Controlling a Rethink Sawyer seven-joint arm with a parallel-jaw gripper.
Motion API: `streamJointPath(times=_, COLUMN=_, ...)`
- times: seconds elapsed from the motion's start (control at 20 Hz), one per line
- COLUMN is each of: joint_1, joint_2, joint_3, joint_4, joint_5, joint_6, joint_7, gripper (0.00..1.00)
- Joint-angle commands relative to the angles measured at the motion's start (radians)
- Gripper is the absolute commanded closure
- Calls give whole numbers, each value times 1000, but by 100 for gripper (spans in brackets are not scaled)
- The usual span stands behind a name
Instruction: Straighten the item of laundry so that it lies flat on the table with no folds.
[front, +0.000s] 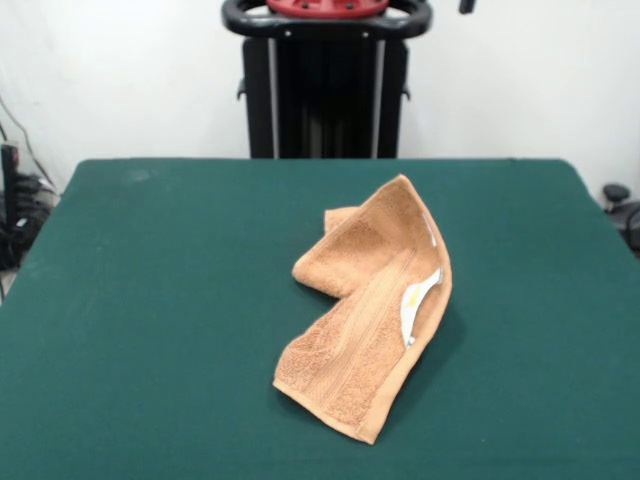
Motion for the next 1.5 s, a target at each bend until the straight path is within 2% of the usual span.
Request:
streamJointPath(times=0.05, joint_1=6, joint_2=58, joint_3=35, joint_4=10, joint_5=22, joint_6=102, joint_7=200, gripper=0)
streamJointPath(times=1.3, joint_1=6, joint_2=58, joint_3=35, joint_4=10, joint_5=22, joint_6=102, joint_7=200, gripper=0)
streamJointPath(times=1.35, joint_1=6, joint_2=58, joint_3=35, joint_4=10, joint_5=22, joint_6=102, joint_7=200, gripper=100)
streamJointPath(times=1.5, joint_1=6, joint_2=58, joint_3=35, joint_4=10, joint_5=22, joint_6=102, joint_7=200, gripper=100)
